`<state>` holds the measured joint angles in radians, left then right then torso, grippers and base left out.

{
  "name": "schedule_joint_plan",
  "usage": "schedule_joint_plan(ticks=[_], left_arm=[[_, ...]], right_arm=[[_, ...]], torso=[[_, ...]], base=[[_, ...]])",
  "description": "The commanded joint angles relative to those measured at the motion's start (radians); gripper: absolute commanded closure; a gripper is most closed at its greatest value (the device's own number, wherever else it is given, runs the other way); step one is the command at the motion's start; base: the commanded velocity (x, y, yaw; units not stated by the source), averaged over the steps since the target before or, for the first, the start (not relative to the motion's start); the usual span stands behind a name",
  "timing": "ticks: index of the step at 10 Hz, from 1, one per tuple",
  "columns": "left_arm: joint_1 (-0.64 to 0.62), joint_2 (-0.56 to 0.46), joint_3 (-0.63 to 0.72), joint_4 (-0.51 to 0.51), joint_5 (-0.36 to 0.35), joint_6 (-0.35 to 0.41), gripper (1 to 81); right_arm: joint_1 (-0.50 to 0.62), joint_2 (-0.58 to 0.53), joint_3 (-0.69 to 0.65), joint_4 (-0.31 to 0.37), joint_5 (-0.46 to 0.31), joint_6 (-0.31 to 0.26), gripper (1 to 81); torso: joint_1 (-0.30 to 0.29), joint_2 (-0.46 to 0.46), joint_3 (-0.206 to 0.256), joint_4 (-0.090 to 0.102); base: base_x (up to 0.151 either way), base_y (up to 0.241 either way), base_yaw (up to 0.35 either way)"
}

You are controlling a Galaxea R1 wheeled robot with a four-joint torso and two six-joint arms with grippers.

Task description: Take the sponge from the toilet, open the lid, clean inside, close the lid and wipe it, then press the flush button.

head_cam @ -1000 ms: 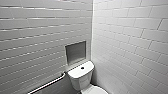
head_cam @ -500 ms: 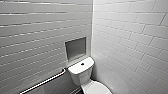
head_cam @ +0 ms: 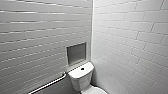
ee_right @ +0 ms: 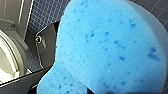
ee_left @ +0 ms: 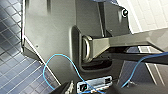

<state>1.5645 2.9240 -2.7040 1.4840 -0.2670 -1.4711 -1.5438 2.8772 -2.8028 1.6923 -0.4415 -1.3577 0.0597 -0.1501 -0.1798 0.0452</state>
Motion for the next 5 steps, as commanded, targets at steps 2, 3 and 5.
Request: schedule_joint_plan(ticks=[2, 3, 5], left_arm=[[-0.03, 0.034, -0.003, -0.01, 0.204, -0.009, 1.0], [-0.03, 0.035, -0.002, -0.014, 0.204, -0.009, 1.0], [-0.033, 0.037, -0.003, -0.013, 0.207, -0.006, 1.0]], right_arm=[[0.032, 0.03, -0.073, -0.071, -0.095, -0.005, 81.1], [0.027, 0.043, -0.09, -0.072, -0.072, -0.001, 81.1], [0.004, 0.073, -0.093, -0.074, 0.043, 0.002, 81.1]], torso=[[0.0, 0.0, 0.001, 0.0], [-0.001, 0.0, 0.0, 0.0], [-0.001, 0.0, 0.0, 0.0]], base=[[0.0, 0.0, 0.0], [0.0, 0.0, 0.0], [0.0, 0.0, 0.0]])
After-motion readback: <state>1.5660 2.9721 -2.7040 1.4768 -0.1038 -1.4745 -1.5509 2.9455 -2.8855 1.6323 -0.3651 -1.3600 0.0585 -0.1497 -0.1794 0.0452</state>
